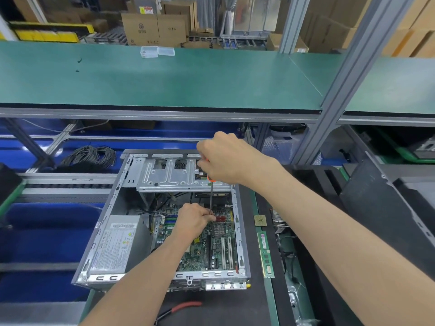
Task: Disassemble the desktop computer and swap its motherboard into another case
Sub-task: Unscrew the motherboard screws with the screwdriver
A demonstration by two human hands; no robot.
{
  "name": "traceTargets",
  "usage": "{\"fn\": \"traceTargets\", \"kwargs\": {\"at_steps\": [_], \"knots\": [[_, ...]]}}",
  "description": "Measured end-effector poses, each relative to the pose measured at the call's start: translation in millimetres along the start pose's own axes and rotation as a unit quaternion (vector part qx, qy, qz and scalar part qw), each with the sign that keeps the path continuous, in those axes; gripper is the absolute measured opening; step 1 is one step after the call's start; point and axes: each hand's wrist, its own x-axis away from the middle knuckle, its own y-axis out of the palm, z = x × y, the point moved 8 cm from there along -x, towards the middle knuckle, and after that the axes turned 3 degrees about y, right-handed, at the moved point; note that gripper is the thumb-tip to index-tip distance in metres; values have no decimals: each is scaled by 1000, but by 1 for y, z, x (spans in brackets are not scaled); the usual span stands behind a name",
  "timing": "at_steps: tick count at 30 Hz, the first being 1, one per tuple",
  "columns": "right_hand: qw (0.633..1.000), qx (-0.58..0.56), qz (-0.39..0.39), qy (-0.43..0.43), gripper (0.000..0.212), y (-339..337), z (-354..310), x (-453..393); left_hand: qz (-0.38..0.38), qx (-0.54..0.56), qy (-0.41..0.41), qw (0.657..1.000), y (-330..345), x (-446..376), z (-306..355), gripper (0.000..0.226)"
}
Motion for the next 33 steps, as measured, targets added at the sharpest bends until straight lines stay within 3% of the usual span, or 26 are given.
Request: {"fn": "traceTargets", "kwargs": {"at_steps": [1, 4, 6, 7, 9, 11, 15, 18, 20, 22, 24, 26, 30, 33], "knots": [[999, -34, -17, -31, 6, 2, -4, 0, -2, -5, -1, 1000, 0, 0, -1, 27], [979, -163, -82, -87, 25, 2, -8, 7, -9, -31, 9, 999, -1, 1, 1, 30], [972, -207, -70, -84, 19, 0, -7, 10, -9, -41, 13, 999, -1, 1, 2, 31], [979, -186, -43, -66, 10, 1, -3, 9, -7, -39, 12, 999, -1, 0, 3, 31], [998, -57, 21, 0, 32, 0, 8, 5, -4, -34, 6, 999, -1, 0, 3, 32], [997, 43, 49, 49, 37, -3, 14, 2, -5, -32, 8, 999, 1, -1, 3, 31], [999, -47, -15, -16, 4, 5, 8, -1, -10, -27, 9, 1000, 2, 1, 3, 31], [981, -164, -86, -53, 27, 4, 4, 6, -12, -23, 3, 1000, 1, 2, 3, 31], [977, -192, -80, -53, 24, 2, 5, 9, -9, -21, 5, 1000, 1, 2, 4, 32], [993, -119, -19, -14, 12, -2, 11, 8, -2, -23, 3, 1000, -1, 2, 5, 31], [999, 5, 16, 41, 35, -5, 16, 7, -2, -28, -3, 1000, -1, 2, 4, 31], [998, 25, 19, 45, 32, -5, 14, 3, -9, -28, -7, 1000, 1, 2, 3, 31], [997, -57, -38, -33, 7, 0, 2, 1, -23, -27, -12, 999, 2, 2, 1, 35], [983, -145, -92, -71, 25, -1, -3, 7, -30, -22, -17, 999, 4, 1, -1, 34]]}}
